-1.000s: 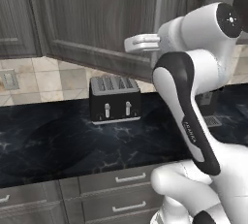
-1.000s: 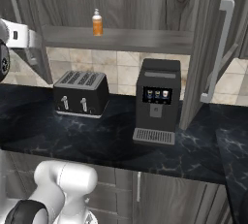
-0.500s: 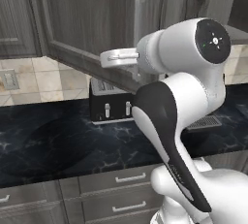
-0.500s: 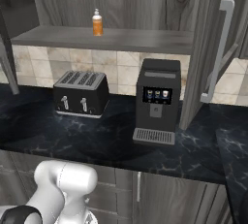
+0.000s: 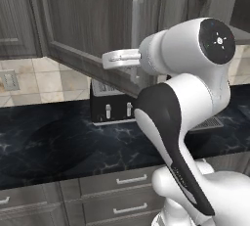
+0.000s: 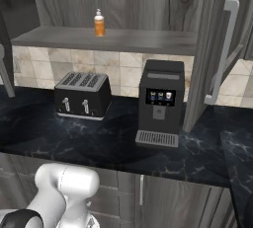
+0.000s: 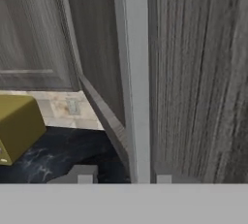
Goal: Open the cabinet. Pick the soap dispenser and place it next to the sink. Then close the cabinet.
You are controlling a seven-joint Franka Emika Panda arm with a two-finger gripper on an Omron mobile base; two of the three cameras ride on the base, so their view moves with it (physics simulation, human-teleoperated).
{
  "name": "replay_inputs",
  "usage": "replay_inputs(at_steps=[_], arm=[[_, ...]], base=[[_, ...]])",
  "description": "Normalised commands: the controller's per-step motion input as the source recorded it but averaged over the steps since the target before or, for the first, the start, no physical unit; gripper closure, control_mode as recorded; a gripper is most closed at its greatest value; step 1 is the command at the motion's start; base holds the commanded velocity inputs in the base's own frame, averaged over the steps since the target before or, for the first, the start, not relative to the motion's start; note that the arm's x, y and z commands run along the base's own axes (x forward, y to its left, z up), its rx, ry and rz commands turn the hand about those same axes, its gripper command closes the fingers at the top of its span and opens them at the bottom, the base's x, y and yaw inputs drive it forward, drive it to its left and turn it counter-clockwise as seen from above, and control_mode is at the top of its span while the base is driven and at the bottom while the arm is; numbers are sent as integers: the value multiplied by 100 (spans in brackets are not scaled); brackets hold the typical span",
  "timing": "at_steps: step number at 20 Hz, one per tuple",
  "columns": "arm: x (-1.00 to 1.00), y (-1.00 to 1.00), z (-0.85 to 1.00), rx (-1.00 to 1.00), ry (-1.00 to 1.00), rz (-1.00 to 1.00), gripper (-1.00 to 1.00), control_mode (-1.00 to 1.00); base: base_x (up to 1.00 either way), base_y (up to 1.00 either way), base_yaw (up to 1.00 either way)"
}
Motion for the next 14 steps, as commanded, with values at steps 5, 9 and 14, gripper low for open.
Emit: replay_inputs(at_steps=[5,9,14], arm=[[-48,0,0,0,0,0,-100,-100],[-100,0,0,0,-2,0,-100,-100],[-88,-23,0,0,-1,0,-100,-100]], base=[[0,0,0],[0,0,0],[0,0,0]])
